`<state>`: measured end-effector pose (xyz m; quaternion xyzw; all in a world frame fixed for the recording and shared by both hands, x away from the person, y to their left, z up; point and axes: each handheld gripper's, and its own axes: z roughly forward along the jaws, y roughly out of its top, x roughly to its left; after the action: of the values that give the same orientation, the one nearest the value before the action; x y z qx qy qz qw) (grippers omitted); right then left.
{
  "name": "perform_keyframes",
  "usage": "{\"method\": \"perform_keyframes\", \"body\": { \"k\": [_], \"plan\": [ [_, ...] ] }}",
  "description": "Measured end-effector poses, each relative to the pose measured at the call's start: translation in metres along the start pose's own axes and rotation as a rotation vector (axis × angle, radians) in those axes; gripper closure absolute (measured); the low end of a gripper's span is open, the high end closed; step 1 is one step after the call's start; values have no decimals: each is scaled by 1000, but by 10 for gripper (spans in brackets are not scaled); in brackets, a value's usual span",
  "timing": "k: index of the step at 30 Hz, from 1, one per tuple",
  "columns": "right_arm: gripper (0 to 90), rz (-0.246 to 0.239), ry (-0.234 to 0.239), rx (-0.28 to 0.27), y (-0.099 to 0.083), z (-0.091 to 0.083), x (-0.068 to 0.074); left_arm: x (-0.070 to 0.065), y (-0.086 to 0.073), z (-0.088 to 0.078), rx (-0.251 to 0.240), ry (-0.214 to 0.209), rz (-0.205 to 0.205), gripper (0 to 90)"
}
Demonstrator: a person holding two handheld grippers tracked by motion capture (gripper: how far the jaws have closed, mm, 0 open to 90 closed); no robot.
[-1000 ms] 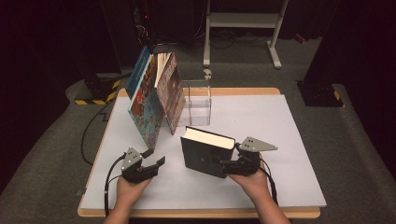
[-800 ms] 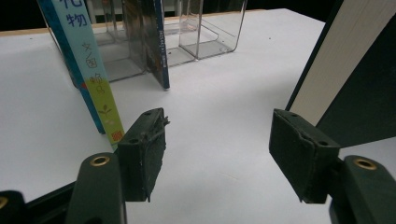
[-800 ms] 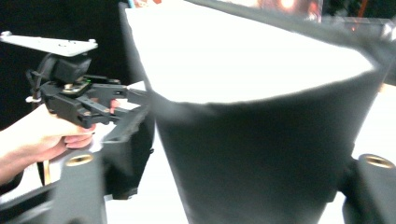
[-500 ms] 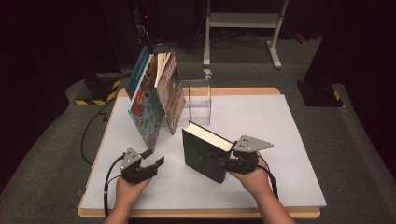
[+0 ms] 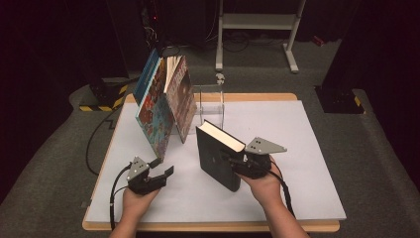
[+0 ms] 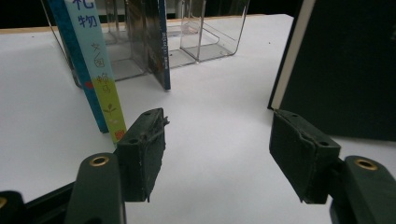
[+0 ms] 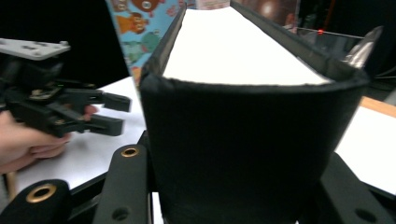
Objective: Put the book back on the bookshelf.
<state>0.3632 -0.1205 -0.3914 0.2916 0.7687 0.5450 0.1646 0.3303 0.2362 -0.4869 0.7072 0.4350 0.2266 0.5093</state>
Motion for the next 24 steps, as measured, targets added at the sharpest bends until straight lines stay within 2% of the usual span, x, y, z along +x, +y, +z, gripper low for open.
{"method": "perform_keyframes", "body": {
  "k": [8,14,24],
  "plan": [
    [539,27,-131,11,17,18,-9,1,1,-3,-14,-13,-12,363],
    [539,23,-225,-3,31,36,-15,3,1,-5,-16,-17,-23,362],
    [540,75,-334,-42,52,72,-34,5,0,-5,-18,-32,-39,362]
  ]
}}
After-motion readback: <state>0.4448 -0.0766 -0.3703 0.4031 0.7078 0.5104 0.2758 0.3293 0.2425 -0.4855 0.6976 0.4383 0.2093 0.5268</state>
